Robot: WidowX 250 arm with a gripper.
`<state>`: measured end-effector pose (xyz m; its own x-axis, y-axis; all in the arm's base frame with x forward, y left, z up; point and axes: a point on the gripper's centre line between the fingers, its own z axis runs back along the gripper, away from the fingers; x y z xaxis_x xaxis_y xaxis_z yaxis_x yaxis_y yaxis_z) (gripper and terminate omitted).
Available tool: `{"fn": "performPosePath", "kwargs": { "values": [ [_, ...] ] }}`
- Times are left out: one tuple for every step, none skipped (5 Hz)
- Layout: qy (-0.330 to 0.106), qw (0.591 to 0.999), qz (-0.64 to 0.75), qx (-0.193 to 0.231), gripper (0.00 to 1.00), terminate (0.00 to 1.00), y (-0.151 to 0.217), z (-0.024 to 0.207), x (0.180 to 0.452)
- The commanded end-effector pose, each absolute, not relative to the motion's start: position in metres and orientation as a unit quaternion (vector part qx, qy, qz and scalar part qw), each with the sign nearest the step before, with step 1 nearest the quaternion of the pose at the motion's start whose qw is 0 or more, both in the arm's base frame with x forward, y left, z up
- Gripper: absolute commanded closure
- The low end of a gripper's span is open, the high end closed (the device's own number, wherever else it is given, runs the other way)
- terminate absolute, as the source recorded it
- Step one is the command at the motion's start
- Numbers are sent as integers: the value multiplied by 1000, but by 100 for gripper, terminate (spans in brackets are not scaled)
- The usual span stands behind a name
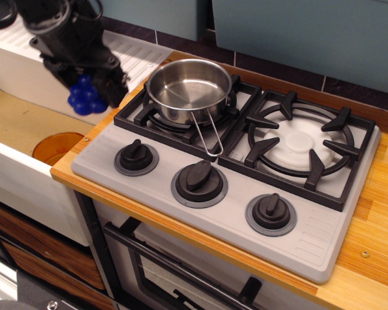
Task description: Put pot or pan on stove and put blueberry in pot or pan
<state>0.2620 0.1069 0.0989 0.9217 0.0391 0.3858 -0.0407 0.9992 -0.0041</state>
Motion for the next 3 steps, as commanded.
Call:
{"fn": "performPosePath", "kwargs": {
  "values": [
    [-229,973,29,-2,100,0,87,135,311],
    [-234,972,27,-23,100,0,78,132,330],
    [-246,968,35,-32,100,0,67,124,344]
  ]
}}
